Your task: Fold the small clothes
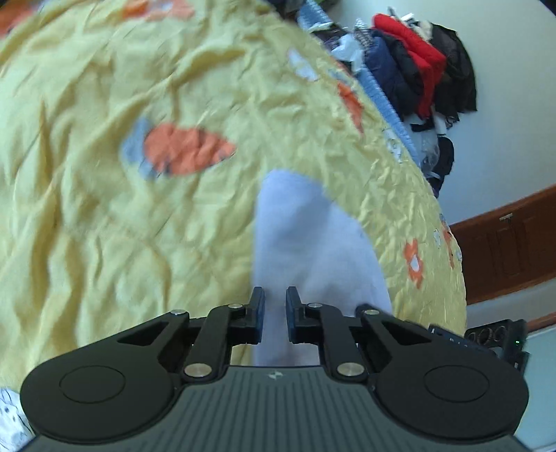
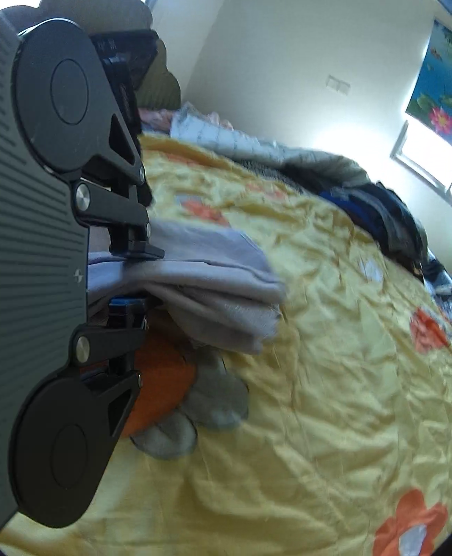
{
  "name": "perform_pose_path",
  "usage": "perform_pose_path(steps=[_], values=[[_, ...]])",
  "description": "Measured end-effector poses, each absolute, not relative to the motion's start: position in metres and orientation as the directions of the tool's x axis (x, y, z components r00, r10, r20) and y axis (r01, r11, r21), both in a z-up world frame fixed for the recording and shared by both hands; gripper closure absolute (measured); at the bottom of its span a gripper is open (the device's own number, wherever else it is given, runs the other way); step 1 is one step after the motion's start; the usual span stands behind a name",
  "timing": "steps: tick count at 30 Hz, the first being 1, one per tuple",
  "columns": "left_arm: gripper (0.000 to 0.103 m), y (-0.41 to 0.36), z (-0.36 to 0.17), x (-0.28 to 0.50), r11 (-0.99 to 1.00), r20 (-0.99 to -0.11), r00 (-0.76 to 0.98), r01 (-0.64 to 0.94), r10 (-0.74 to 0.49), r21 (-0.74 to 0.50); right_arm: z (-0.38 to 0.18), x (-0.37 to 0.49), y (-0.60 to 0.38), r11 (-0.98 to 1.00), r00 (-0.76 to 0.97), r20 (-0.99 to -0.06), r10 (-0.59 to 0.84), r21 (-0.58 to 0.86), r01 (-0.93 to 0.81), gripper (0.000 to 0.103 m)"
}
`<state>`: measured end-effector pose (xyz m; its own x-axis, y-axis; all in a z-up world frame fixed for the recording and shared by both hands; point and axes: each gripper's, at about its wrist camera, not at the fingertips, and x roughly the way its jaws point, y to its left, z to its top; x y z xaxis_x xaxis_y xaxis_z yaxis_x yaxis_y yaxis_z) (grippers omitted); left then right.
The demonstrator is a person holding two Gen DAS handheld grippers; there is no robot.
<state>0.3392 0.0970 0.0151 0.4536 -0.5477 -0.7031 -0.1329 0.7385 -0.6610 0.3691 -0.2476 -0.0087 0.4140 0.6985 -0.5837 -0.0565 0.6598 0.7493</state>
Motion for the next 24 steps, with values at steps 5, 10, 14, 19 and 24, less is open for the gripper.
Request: perform_pose_path(steps=[5,10,14,19,24], values=[[0.085,0.100,0.000,0.297,0.641,-0.621,0.439,-0.124,-0.649,-0.757,-0.007,0.351,-0.273,0.624,0.376,-0.565,0.734,0.780,-0.047,0.035],[0.072,0.088,-0.023,0.279,0.582,-0.604,0.413,-0.194,-0.682,-0.790,-0.007,0.328,-0.281,0.643,0.279,-0.604,0.746,0.762,-0.071,0.037],[0.030,0.075,-0.022,0.281,0.513,-0.533,0.376,-0.161,-0.758,-0.843,-0.011,0.315,-0.267,0.666,0.229,-0.631,0.741,0.733,-0.134,0.034],[0.070,0.064,-0.018,0.282,0.636,-0.632,0.347,-0.118,-0.693,-0.762,-0.018,0.312,-0.265,0.634,0.187,-0.615,0.766,0.771,-0.059,0.069],[0.073,0.073,0.007,0.286,0.695,-0.669,0.347,-0.063,-0.658,-0.716,-0.010,0.301,-0.253,0.587,0.193,-0.567,0.800,0.807,-0.063,0.081]])
